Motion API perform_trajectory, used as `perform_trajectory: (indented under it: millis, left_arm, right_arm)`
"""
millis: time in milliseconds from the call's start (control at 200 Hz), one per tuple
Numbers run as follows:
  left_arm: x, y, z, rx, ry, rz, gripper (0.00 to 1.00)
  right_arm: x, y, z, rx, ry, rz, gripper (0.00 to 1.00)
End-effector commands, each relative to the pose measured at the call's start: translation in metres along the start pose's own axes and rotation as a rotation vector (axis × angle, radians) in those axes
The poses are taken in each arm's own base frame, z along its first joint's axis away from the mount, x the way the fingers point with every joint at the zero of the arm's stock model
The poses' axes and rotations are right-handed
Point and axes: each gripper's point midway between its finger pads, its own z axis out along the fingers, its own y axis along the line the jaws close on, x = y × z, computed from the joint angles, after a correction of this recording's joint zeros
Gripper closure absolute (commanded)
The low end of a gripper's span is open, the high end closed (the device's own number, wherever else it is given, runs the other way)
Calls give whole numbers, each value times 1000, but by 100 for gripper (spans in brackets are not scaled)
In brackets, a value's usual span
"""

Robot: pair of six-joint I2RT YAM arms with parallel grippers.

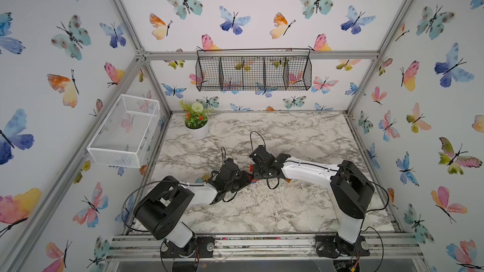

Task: Assemble the letter v with lego
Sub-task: Assemble the lego brick with the lego brick.

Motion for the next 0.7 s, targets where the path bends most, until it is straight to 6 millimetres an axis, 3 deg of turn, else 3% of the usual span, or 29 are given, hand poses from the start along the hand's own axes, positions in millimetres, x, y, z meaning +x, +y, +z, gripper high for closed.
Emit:
perform_trajectory:
  millis: [0, 180, 400, 696]
  left_arm:
    - [65, 104, -13, -362, 213, -53, 54]
    - [66, 106, -14, -363, 212, -56, 54]
    - [66, 105, -13, -363, 218, -51, 54]
    - [64, 107, -16, -380, 213, -41, 55]
  right_arm:
    - [30, -36, 22, 144, 64, -5, 98]
    - [35, -33, 25, 118, 83, 1, 97]
    - [0, -6, 0, 43, 14, -12, 64]
    - [-25, 16, -22, -39, -37, -14, 41]
